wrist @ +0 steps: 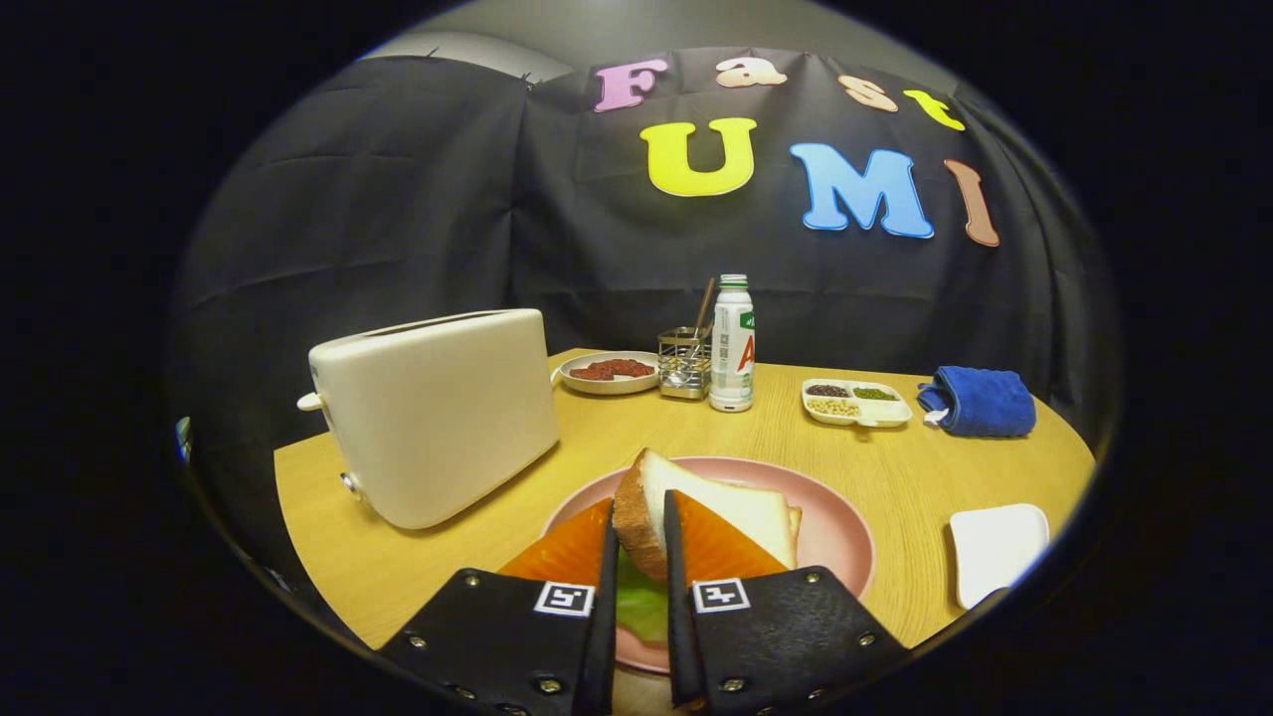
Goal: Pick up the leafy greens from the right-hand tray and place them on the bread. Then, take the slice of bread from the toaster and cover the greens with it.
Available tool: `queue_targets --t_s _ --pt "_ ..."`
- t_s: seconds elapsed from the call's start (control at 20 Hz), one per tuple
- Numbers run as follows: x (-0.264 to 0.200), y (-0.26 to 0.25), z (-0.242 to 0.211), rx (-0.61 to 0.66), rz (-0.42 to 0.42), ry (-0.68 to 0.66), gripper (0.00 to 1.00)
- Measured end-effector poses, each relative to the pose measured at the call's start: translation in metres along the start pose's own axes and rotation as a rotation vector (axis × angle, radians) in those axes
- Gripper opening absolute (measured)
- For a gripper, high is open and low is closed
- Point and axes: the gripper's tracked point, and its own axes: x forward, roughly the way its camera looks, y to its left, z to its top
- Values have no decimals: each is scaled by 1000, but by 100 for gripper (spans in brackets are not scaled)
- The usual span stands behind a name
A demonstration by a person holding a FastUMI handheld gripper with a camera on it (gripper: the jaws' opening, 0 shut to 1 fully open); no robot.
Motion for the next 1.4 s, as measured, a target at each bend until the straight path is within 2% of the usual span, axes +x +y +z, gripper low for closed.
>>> queue_targets --t_s 0.15,0.2,0.25,0.45,0.85,1.1,1.4 --pt "-2 0 3 -6 -7 -23 22" --pt "0 7 2 -7 26 -23 23" --pt "-1 7 2 -2 34 -17 44" --pt "-1 0 2 57 36 -9 56" --pt "-6 -1 8 63 27 -59 56" --pt "-1 -8 6 102 26 -33 56" --pt "-18 -39 55 86 -3 -149 57"
